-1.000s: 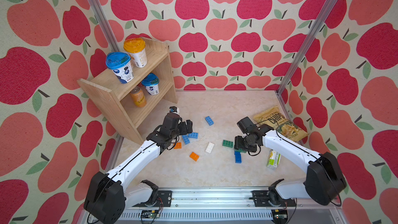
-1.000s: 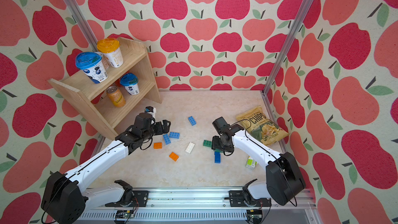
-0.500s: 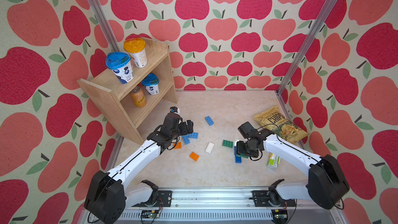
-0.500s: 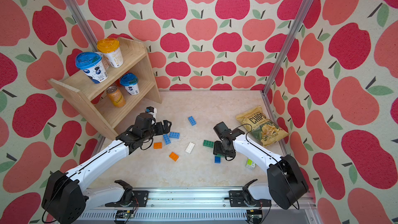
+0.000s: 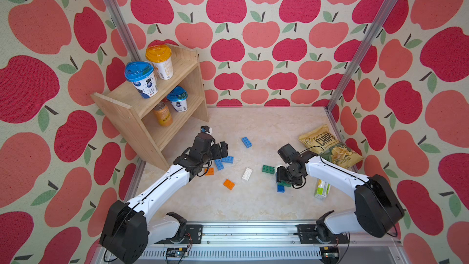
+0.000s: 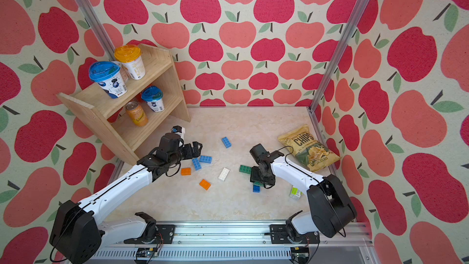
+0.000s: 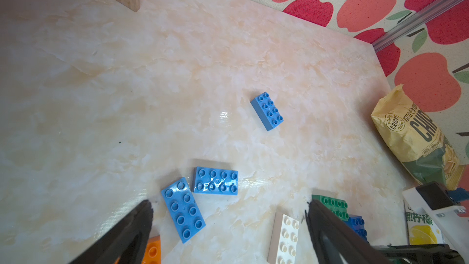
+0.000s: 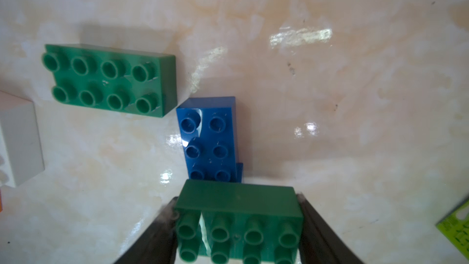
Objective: Assemble a rectangle with lego
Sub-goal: Assemble the lego brick with the lego brick.
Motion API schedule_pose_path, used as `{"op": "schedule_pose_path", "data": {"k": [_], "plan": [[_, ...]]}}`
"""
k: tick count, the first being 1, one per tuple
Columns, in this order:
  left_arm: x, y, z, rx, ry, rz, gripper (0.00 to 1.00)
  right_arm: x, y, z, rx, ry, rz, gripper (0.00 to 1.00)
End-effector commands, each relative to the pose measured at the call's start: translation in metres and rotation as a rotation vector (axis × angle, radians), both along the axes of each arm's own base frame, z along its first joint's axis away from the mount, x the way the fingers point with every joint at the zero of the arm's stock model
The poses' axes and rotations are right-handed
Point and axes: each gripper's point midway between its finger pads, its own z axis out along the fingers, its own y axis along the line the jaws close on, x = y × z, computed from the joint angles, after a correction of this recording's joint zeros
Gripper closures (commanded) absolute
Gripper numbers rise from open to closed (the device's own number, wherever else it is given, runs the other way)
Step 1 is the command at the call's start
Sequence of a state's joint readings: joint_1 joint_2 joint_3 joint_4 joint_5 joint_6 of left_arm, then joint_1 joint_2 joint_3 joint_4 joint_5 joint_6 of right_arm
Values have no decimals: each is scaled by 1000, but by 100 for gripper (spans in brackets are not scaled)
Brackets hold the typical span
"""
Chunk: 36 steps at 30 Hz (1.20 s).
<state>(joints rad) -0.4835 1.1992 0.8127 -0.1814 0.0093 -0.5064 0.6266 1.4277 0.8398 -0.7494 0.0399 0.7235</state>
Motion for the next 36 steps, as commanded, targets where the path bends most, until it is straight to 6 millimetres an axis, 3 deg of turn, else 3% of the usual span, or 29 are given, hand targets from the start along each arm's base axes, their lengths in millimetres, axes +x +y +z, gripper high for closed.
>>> {"op": "schedule_pose_path", "data": {"k": [1, 13, 36], "plan": [[6, -7, 11, -16, -27, -10, 3, 9, 5, 6, 2, -22, 0, 53], [5, -5, 11, -12, -31, -7, 3, 14, 11, 4, 0, -19, 15, 54], [4, -3, 11, -10, -35, -4, 2, 10, 1, -8, -71, 18, 53, 54]]}}
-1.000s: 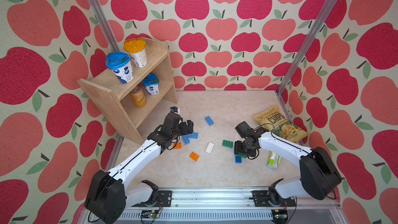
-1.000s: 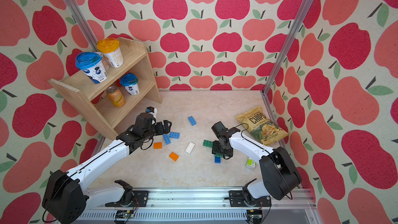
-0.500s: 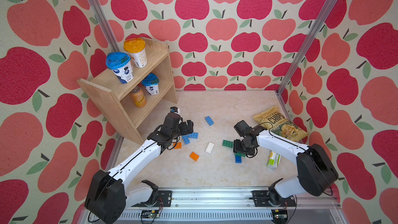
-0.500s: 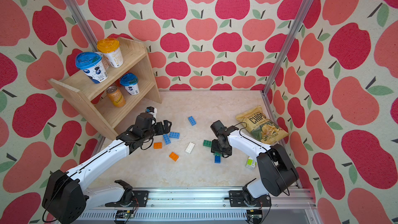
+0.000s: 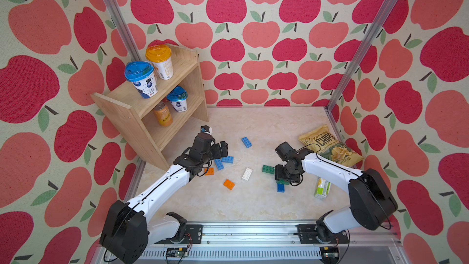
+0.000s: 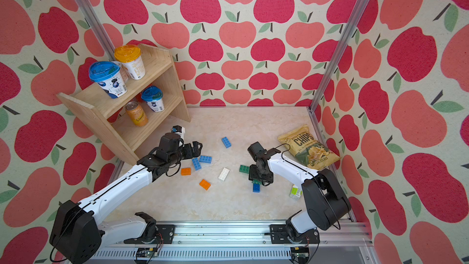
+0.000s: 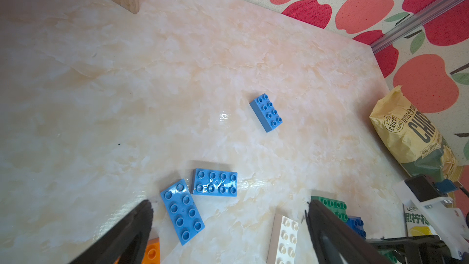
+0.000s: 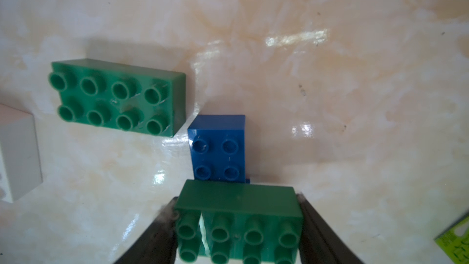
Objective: Assemble a rectangle with lego
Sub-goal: Assemble the lego brick with the lego brick.
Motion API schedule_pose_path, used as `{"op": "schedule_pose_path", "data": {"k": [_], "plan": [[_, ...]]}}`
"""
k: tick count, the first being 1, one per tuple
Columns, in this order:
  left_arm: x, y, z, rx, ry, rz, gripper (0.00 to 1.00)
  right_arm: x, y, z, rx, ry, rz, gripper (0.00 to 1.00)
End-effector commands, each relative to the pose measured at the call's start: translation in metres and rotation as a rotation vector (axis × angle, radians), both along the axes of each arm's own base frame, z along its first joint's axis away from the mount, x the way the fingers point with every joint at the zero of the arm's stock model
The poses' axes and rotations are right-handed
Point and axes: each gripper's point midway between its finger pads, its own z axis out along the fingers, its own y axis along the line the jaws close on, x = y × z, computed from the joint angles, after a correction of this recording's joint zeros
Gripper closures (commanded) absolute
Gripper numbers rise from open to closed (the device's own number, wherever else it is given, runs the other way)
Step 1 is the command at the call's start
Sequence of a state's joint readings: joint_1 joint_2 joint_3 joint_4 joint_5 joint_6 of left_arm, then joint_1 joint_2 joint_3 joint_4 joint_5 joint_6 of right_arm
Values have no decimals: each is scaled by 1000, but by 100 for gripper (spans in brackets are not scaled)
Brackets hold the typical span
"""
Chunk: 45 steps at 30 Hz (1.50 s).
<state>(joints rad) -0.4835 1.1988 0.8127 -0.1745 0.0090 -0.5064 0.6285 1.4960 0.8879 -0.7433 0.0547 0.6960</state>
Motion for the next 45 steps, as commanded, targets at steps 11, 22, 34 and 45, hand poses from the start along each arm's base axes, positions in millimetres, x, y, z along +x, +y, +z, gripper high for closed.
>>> {"op": "schedule_pose_path", "data": {"k": [11, 22, 34, 45], "plan": [[2, -2, 8, -7, -27, 1, 3, -5, -8, -8, -69, 36, 40, 54], [0, 1, 9, -1, -31, 9, 3, -15, -2, -17, -106, 72, 55, 54], [-1, 2, 11, -4, -37, 7, 3, -9, 3, -3, -72, 28, 26, 54], [-2, 3, 13, -2, -43, 8, 3, -15, -1, -18, -97, 72, 8, 53]]}}
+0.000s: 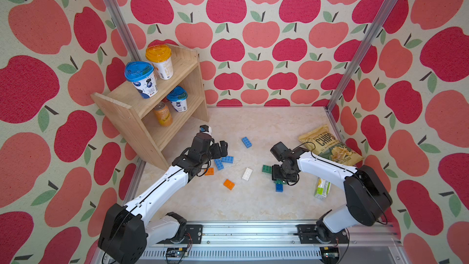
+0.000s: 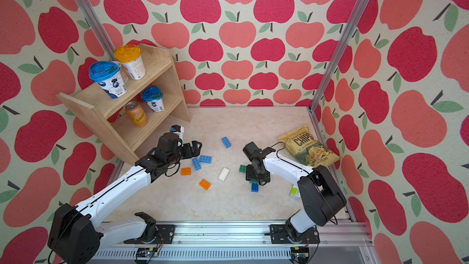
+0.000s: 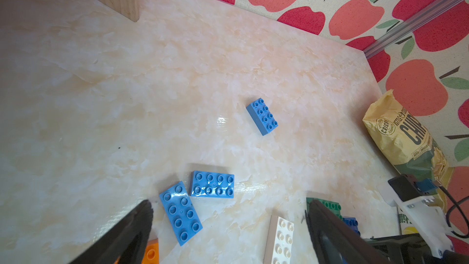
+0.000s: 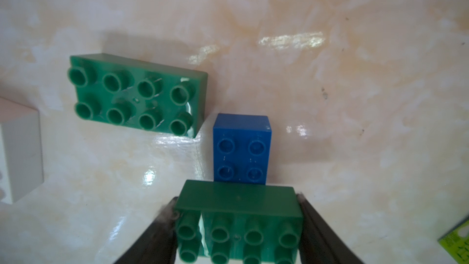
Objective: Assemble a rectangle with lego
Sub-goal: Assemble the lego brick with the lego brick.
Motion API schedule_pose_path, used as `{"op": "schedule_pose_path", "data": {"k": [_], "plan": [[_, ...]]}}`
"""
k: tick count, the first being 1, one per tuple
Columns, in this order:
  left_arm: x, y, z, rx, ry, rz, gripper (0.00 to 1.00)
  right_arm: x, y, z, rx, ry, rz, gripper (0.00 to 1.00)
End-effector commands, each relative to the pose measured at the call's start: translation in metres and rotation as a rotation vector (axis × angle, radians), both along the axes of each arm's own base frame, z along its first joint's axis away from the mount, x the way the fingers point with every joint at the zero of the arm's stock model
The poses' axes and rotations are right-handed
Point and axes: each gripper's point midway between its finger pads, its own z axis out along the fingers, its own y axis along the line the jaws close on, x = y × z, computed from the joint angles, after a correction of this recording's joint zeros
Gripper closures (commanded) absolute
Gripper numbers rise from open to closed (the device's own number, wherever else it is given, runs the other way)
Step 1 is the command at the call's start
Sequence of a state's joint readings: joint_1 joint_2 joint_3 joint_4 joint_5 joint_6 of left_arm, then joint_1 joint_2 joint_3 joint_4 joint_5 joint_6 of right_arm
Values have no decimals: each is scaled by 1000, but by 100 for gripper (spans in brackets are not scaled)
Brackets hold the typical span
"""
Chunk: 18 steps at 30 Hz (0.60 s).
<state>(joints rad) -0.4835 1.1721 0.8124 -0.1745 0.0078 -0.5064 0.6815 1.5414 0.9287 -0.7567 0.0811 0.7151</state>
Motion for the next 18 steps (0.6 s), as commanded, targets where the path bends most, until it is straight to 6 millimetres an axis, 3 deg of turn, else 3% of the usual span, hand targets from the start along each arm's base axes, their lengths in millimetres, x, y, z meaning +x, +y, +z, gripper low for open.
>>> {"op": "schedule_pose_path", "data": {"k": [1, 12, 18], "plan": [[0, 2, 4, 8, -19, 7, 3, -17, -14, -19, -73, 79, -26, 53], [3, 0, 1, 12, -10, 5, 3, -25, -24, -19, -145, 97, -56, 54], [3, 0, 0, 16, -10, 8, 3, -38, -21, -31, -179, 131, -53, 55]]}}
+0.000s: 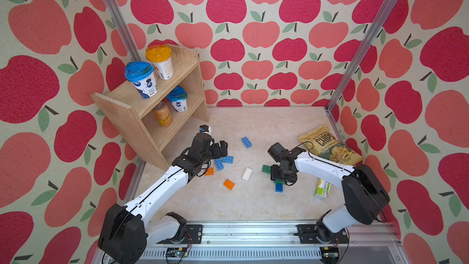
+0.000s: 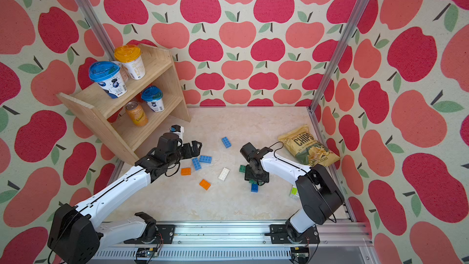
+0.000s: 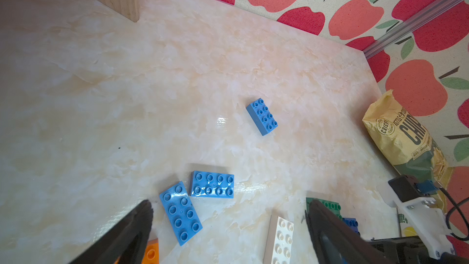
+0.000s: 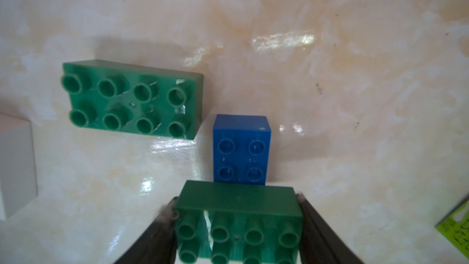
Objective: Assemble a rectangle with lego
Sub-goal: Assemble the lego brick with the lego brick.
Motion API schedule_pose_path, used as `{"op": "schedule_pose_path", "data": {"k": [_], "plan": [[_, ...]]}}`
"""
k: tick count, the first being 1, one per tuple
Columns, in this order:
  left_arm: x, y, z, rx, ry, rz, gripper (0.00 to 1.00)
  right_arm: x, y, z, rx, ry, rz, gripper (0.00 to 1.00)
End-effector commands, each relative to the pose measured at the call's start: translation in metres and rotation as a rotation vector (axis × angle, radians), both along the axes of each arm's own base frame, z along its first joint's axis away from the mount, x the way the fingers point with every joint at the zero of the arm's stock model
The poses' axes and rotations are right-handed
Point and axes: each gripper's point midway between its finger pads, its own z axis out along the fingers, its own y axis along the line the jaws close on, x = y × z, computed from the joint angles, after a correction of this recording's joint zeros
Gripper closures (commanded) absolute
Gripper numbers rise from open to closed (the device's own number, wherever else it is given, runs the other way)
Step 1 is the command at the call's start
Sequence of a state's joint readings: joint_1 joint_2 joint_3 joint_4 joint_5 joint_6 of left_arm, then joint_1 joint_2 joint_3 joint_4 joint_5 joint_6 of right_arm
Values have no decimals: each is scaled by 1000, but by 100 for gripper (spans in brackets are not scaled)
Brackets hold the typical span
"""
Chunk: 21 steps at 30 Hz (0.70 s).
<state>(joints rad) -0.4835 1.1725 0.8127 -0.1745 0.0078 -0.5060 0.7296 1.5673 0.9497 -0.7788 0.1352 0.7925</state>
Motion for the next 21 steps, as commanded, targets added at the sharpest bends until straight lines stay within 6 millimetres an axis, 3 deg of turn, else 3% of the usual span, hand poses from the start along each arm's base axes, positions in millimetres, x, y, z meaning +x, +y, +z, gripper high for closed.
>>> {"op": "schedule_pose_path", "data": {"k": [1, 21], "plan": [[2, 0, 1, 15, -9, 7, 3, -37, -24, -32, -122, 151, -28, 55], [1, 2, -3, 16, -1, 12, 3, -69, -39, -71, -99, 308, -84, 58]]}}
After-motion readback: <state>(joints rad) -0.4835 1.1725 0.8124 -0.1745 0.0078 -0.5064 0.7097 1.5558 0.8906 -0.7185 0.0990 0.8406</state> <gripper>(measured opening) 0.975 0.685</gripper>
